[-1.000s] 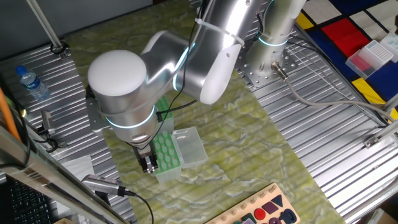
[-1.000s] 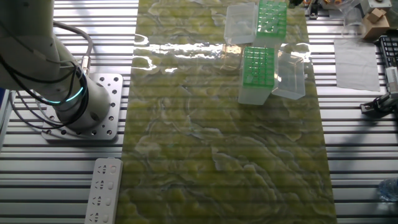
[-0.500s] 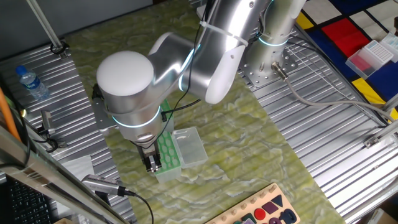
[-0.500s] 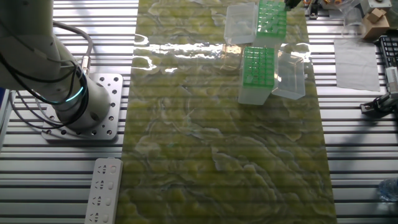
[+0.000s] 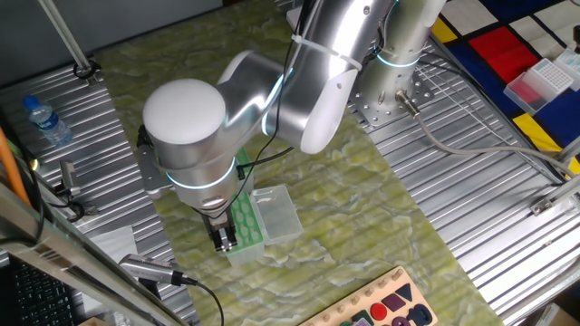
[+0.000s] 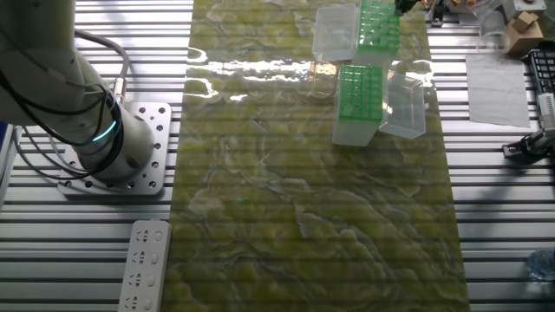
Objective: Transfer all large pipette tips from one holder to another
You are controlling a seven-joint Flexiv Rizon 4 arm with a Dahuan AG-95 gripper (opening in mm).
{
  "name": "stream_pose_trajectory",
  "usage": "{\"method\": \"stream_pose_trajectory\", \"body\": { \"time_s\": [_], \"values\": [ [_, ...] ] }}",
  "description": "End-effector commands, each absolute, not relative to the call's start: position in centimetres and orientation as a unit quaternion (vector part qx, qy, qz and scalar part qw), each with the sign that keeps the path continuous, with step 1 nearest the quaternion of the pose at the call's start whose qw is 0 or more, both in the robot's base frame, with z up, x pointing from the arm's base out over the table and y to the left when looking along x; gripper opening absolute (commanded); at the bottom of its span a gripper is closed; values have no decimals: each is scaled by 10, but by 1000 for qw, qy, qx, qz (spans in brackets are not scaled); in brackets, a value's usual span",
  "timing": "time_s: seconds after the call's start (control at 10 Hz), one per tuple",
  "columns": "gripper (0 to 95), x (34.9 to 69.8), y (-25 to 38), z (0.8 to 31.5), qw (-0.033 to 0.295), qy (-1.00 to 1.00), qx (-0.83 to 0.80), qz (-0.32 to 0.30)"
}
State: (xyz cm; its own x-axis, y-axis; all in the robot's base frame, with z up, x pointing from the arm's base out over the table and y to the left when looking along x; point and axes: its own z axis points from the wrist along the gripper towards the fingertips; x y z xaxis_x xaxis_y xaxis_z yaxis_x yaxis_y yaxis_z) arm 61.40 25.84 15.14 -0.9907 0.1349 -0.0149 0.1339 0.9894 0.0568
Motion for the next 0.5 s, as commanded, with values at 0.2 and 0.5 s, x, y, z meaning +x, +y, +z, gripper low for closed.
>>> {"method": "stream_pose_trajectory", "body": {
  "time_s": [0.2,0.5],
  "values": [
    [190,614,259,150,7,997,66,27],
    [190,612,259,150,1,997,67,25]
  ]
}}
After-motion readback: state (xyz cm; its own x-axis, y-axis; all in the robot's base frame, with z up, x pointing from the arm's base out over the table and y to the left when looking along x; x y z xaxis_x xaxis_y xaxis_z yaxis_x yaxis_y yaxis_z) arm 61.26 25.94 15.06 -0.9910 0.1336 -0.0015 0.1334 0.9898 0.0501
